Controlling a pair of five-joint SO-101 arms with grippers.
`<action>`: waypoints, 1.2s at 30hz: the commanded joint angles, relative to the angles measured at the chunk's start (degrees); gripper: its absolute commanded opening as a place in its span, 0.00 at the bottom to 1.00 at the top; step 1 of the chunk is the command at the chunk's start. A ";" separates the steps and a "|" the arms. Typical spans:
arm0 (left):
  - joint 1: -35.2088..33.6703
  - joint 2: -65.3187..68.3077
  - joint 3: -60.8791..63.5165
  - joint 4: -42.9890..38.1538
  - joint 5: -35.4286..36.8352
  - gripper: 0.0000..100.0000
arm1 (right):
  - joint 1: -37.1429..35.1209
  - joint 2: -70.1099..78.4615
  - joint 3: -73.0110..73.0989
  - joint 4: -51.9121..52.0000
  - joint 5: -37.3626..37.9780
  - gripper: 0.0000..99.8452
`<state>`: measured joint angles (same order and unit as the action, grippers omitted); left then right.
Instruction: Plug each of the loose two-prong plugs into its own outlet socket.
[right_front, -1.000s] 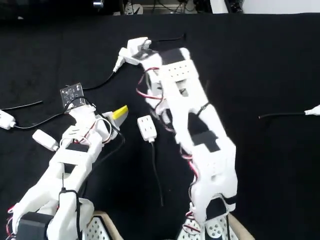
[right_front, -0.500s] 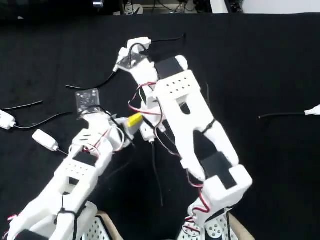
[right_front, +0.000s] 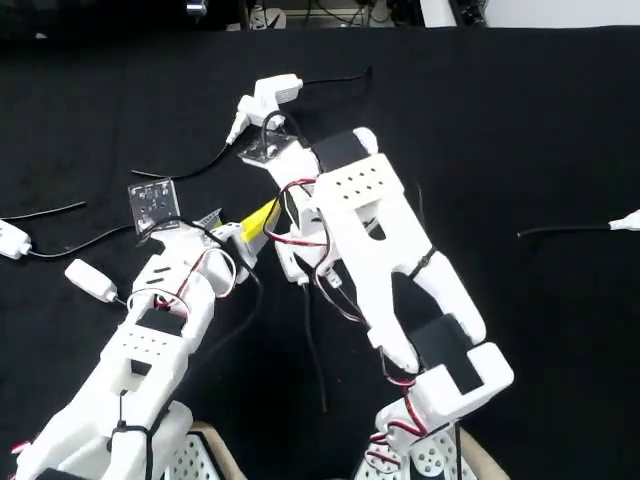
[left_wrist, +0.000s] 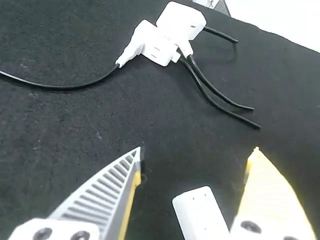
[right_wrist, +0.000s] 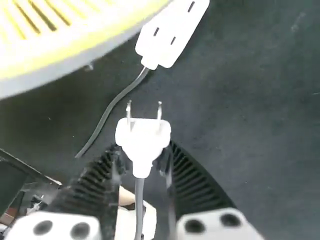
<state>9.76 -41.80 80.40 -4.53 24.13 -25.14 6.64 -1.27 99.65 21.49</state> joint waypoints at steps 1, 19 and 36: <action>1.89 -1.41 0.04 -1.49 -0.44 0.33 | -2.11 -3.03 0.84 -1.58 0.18 0.01; 3.12 -1.41 2.51 -1.85 -0.53 0.33 | -5.98 -3.03 -3.91 -5.45 0.35 0.01; 3.03 -1.41 2.86 -1.49 -0.62 0.33 | -2.90 -3.56 -10.33 1.14 -0.26 0.01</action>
<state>12.57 -42.07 83.21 -5.23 24.31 -29.19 6.29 -7.60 99.82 21.58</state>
